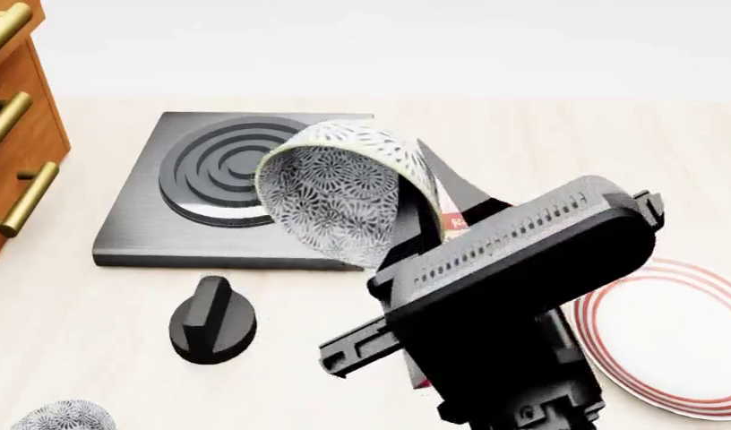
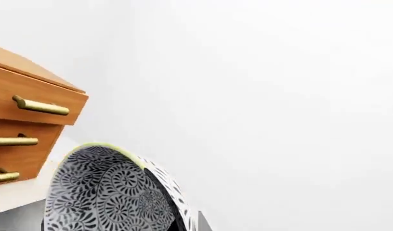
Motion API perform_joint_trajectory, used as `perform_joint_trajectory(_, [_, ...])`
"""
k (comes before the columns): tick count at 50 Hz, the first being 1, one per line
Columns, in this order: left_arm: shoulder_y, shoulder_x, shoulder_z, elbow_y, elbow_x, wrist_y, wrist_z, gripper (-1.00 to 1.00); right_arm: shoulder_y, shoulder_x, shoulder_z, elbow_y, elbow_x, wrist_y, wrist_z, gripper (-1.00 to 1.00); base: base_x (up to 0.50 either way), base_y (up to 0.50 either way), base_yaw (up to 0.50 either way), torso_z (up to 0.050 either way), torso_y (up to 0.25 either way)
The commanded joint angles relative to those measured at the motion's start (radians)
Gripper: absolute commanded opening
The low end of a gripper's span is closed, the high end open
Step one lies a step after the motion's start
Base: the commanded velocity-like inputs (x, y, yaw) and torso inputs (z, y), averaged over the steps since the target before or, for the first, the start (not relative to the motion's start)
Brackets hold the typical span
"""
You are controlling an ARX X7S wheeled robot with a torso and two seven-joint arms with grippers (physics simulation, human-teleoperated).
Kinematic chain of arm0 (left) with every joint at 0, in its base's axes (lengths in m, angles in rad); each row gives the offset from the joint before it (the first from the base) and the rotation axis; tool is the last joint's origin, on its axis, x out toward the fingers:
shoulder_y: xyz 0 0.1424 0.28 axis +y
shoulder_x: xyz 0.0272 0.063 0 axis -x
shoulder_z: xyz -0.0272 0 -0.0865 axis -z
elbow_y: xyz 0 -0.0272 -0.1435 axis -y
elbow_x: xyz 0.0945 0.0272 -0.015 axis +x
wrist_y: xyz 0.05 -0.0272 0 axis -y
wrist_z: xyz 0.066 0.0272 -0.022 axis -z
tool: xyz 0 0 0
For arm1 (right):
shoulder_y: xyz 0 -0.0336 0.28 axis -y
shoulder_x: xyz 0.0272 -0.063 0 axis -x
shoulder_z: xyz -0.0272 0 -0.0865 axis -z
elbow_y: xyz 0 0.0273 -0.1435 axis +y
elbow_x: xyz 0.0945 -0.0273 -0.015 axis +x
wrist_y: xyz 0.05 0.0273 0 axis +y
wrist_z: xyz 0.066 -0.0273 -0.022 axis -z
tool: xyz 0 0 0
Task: Pick the akita bowl from table center and place it on the plate.
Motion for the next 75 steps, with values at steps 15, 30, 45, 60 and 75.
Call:
perform_joint_trajectory(15, [0.005, -0.008, 0.006, 0.006, -0.006, 0.003, -0.002, 1.0, 0.041, 0.264, 0.506, -0.219, 0.097, 0.124, 0.274, -1.0, 0.0, 0.0, 0.0, 0.0, 0.0])
perform_joint_trajectory(30, [0.004, -0.012, 0.009, 0.004, -0.013, 0.001, -0.005, 1.0, -0.033, 0.129, 0.72, -0.002, 0.281, 0.199, 0.309, -1.0, 0.0, 0.0, 0.0, 0.0, 0.0])
perform_joint_trajectory(45, [0.005, -0.013, 0.012, 0.003, -0.016, 0.004, -0.008, 1.0, -0.028, 0.027, 0.802, 0.184, 0.503, 0.305, 0.283, -1.0, 0.0, 0.0, 0.0, 0.0, 0.0])
perform_joint_trajectory(60, [0.003, -0.014, 0.015, -0.004, -0.017, 0.008, -0.01, 1.0, -0.036, -0.021, 0.861, 0.303, 0.613, 0.358, 0.293, -1.0, 0.0, 0.0, 0.0, 0.0, 0.001])
perform_joint_trajectory(75, [0.009, -0.018, 0.016, -0.007, -0.021, 0.013, -0.008, 1.0, -0.054, -0.099, 0.921, 0.423, 0.705, 0.363, 0.295, -1.0, 0.0, 0.0, 0.0, 0.0, 0.0])
